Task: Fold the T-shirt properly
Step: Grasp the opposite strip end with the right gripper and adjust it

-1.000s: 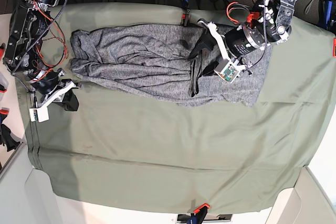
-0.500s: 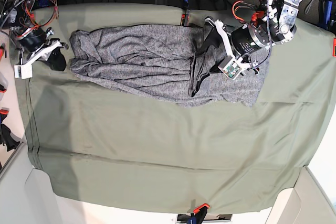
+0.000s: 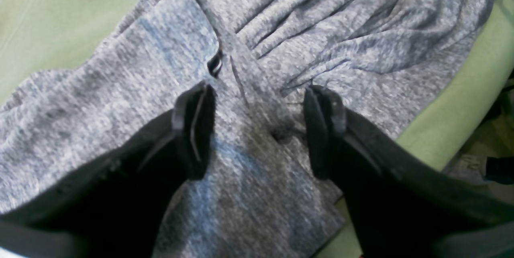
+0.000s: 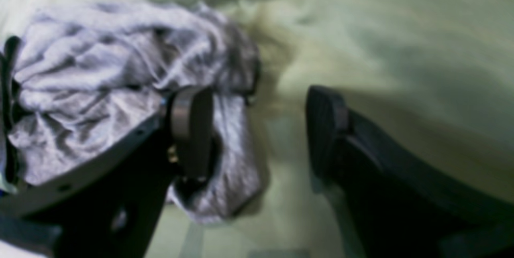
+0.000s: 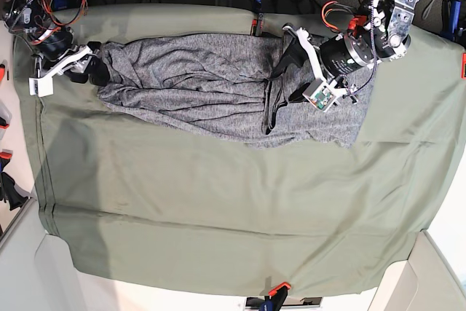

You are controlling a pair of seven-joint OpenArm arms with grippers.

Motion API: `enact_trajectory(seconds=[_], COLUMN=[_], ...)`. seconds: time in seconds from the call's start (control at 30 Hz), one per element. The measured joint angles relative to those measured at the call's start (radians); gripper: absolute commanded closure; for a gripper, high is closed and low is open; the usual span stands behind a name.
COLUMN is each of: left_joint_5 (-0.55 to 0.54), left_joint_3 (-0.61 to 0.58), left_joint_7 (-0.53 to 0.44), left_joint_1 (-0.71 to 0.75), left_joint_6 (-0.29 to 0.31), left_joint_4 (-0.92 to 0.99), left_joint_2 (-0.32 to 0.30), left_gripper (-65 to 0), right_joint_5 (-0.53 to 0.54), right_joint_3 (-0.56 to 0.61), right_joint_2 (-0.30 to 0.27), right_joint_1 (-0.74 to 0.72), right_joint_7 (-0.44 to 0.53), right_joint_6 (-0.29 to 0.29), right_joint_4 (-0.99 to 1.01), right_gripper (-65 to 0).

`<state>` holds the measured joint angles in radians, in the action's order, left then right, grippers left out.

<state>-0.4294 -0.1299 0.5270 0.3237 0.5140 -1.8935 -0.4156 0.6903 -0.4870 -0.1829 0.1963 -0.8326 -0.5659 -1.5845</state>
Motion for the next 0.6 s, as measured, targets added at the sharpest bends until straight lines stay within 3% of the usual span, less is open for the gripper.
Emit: enact_trajectory(seconds=[0.47,0.6], left_joint_5=[0.0,-0.001], left_joint_3=[0.0,0.0], left_joint_7=[0.0,0.0], left_joint_1=[0.0,0.0], left_joint_6=[0.0,0.0], left_joint_4=[0.0,0.0], left_joint_2=[0.0,0.0], left_gripper=[-37.8,-37.8], right_joint_5=[0.052,0.05], right_joint_3=[0.042,0.044], right_joint_2=[0.012,0.015], right_joint_1=[-0.005,-0.005], right_joint_7=[-0.021,-0.04], right_joint_6=[-0.003,-0.003], right_joint_4=[0.014,0.007], right_gripper=[-35.7,-16.4])
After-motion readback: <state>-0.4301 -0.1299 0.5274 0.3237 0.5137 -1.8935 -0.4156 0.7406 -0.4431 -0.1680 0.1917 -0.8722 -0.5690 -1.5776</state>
